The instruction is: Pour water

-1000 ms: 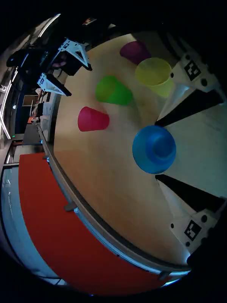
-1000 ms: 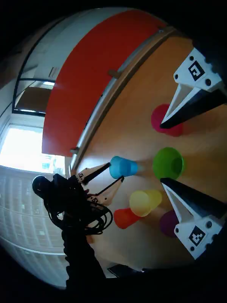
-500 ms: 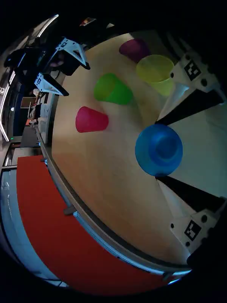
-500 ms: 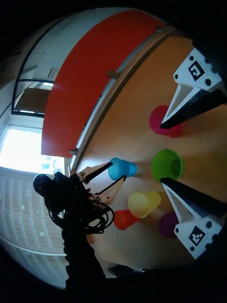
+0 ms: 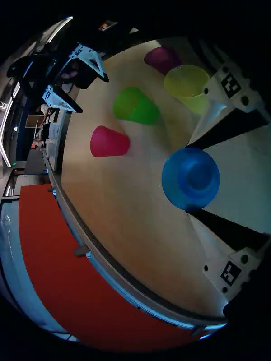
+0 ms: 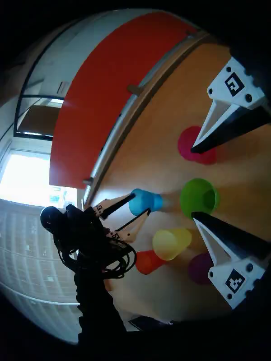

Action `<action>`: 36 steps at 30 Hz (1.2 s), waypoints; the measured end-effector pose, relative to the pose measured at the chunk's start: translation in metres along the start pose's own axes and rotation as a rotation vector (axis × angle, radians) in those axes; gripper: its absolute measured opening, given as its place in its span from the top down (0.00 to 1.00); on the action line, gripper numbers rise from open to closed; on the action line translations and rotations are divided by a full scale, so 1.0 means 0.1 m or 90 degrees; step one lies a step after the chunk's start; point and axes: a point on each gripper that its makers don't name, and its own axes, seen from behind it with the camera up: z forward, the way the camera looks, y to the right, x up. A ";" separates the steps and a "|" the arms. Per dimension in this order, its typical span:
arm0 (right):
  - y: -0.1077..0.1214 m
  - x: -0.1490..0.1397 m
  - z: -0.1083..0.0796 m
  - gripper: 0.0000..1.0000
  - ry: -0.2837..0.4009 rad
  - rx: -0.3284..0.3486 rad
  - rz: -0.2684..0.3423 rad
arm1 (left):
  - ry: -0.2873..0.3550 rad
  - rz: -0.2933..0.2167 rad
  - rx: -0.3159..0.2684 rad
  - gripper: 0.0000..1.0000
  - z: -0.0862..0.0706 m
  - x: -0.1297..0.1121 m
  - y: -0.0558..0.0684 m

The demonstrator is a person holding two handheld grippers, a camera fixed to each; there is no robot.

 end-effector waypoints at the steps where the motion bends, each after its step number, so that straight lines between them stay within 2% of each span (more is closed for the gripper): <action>1: 0.00 0.00 0.00 0.00 0.000 0.000 0.000 | 0.001 -0.001 0.000 0.11 0.00 0.00 0.00; 20: -0.01 -0.03 0.00 0.00 0.000 0.000 0.010 | 0.018 -0.011 -0.009 0.11 -0.03 0.03 0.04; 36: -0.11 -0.05 0.07 0.00 -0.005 0.013 0.013 | 0.039 -0.009 0.012 0.11 -0.17 0.15 -0.05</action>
